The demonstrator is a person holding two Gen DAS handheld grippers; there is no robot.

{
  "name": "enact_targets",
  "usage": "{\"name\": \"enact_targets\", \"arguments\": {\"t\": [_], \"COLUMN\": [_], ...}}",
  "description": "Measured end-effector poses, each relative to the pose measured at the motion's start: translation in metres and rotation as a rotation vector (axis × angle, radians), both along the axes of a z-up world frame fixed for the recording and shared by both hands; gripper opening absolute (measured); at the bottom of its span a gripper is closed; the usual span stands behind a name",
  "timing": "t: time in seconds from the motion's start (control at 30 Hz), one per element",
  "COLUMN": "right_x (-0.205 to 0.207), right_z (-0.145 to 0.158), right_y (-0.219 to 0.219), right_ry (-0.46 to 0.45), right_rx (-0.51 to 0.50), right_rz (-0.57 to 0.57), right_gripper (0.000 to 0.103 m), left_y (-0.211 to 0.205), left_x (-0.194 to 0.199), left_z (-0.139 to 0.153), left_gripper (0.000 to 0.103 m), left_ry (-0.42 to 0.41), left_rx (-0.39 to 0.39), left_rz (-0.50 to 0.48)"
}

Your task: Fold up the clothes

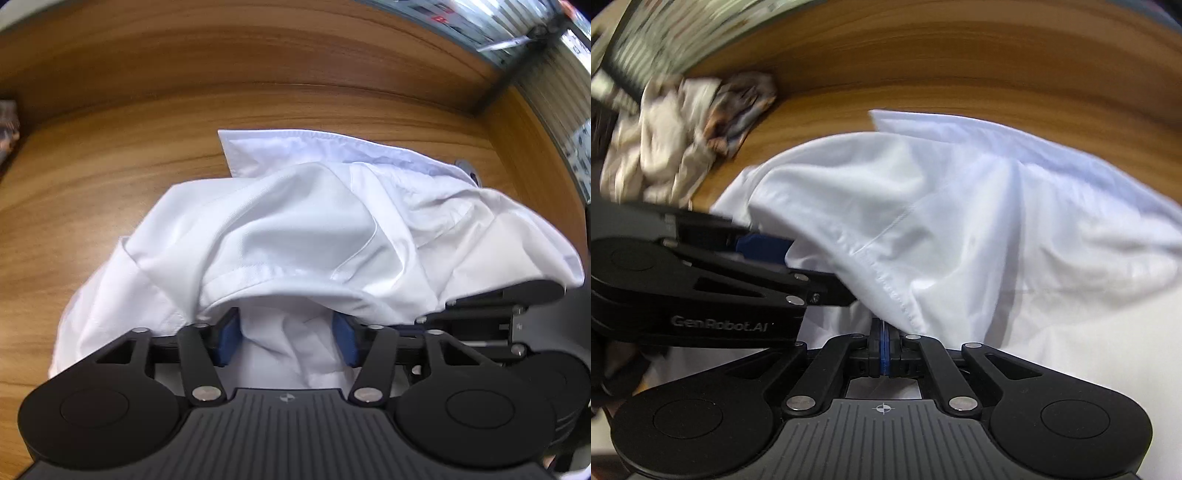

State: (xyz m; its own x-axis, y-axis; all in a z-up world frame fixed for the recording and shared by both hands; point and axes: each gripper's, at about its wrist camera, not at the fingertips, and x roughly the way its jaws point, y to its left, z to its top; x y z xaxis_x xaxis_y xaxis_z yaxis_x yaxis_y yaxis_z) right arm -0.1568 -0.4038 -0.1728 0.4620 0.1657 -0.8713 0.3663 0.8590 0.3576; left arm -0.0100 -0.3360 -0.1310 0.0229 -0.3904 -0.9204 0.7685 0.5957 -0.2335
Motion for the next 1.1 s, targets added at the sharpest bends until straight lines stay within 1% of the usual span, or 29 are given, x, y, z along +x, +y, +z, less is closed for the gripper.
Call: {"name": "enact_targets", "arguments": {"t": [0.07,0.23,0.27,0.3,0.33,0.37,0.4,0.43,0.47,0.5,0.57,0.67,0.77,0.83,0.9,0.93,1.0,1.1], "right_x": [-0.007,-0.018,-0.018,-0.017,-0.017,-0.017,-0.017,-0.015,-0.013,-0.012,-0.01,-0.009,-0.009,-0.006,-0.001,0.0,0.001,0.003], "right_z": [0.0,0.001,0.0,-0.001,-0.002,-0.003,-0.004,-0.005,-0.005,-0.005,-0.004,-0.003,-0.002,0.002,0.01,0.017,0.033,0.057], "right_y": [-0.003,-0.002,-0.002,-0.001,-0.002,-0.003,-0.005,-0.006,-0.007,-0.008,-0.011,-0.021,-0.027,-0.023,-0.013,-0.008,0.003,0.015], "right_ry": [-0.017,-0.004,-0.003,-0.002,-0.004,-0.007,-0.01,-0.011,-0.011,-0.01,-0.008,-0.007,-0.016,-0.017,-0.023,-0.041,-0.106,-0.213], "right_rx": [0.024,-0.032,-0.037,-0.042,-0.041,-0.035,-0.03,-0.029,-0.036,-0.046,-0.071,-0.099,-0.086,-0.087,-0.074,-0.065,-0.038,-0.003], "right_rz": [-0.027,-0.024,-0.027,-0.031,-0.042,-0.057,-0.072,-0.085,-0.092,-0.096,-0.105,-0.126,-0.131,-0.103,-0.026,0.014,0.078,0.123], "right_gripper": [0.005,0.005,0.005,0.004,0.004,0.004,0.004,0.004,0.004,0.002,0.001,0.0,0.0,0.0,0.009,0.009,0.009,0.009], "left_y": [-0.005,-0.014,-0.015,-0.016,-0.016,-0.015,-0.012,-0.008,-0.005,0.0,0.012,0.038,0.061,0.073,0.081,0.085,0.087,0.089], "left_x": [-0.003,-0.011,-0.014,-0.019,-0.025,-0.03,-0.032,-0.035,-0.037,-0.036,-0.026,-0.01,0.0,0.005,0.008,0.01,0.013,0.017], "left_z": [-0.005,-0.019,-0.021,-0.021,-0.02,-0.019,-0.018,-0.016,-0.014,-0.011,-0.003,0.016,0.039,0.051,0.058,0.061,0.066,0.072], "left_gripper": [0.066,0.066,0.064,0.059,0.057,0.051,0.041,0.034,0.021,0.013,0.009,0.007,0.007,0.007,0.007,0.007,0.007,0.007], "left_ry": [-0.007,-0.06,-0.084,-0.122,-0.164,-0.194,-0.207,-0.22,-0.234,-0.232,-0.202,-0.165,-0.097,-0.049,-0.019,-0.004,0.019,0.067], "left_rx": [0.019,0.071,0.082,0.094,0.106,0.111,0.108,0.105,0.102,0.096,0.077,0.05,-0.013,-0.065,-0.107,-0.133,-0.168,-0.23], "left_rz": [0.001,-0.014,-0.026,-0.047,-0.072,-0.091,-0.098,-0.106,-0.114,-0.11,-0.075,-0.028,-0.013,-0.001,0.016,0.027,0.046,0.075]}}
